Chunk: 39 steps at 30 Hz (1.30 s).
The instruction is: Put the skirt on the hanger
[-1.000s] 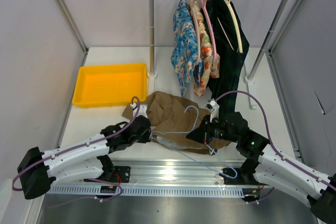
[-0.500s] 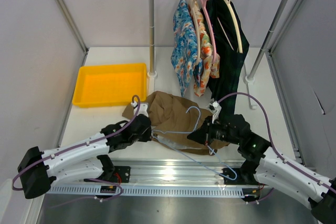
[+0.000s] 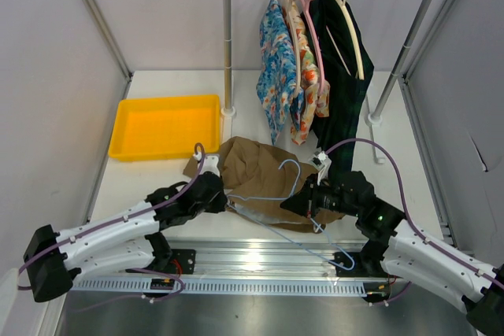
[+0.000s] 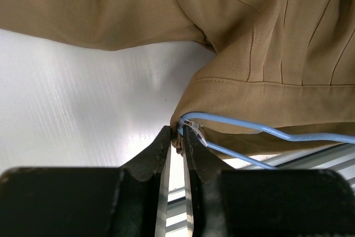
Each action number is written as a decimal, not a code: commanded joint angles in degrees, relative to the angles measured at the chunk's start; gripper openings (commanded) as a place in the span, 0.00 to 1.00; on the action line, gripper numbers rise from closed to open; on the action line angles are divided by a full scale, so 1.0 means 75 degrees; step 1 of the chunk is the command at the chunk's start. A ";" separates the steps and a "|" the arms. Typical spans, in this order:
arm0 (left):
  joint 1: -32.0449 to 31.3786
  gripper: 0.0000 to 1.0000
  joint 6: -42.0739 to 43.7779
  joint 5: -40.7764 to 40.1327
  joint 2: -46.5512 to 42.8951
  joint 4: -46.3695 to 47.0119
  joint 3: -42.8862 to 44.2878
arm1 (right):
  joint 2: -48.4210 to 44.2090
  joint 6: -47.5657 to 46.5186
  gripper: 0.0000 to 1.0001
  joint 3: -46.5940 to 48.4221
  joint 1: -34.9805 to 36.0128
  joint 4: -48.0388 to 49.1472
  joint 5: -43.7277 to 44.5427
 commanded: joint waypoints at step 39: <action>-0.0108 0.30 -0.0070 0.0377 -0.0261 0.0235 -0.0031 | -0.0065 0.0073 0.00 0.0095 -0.0006 0.0349 0.0179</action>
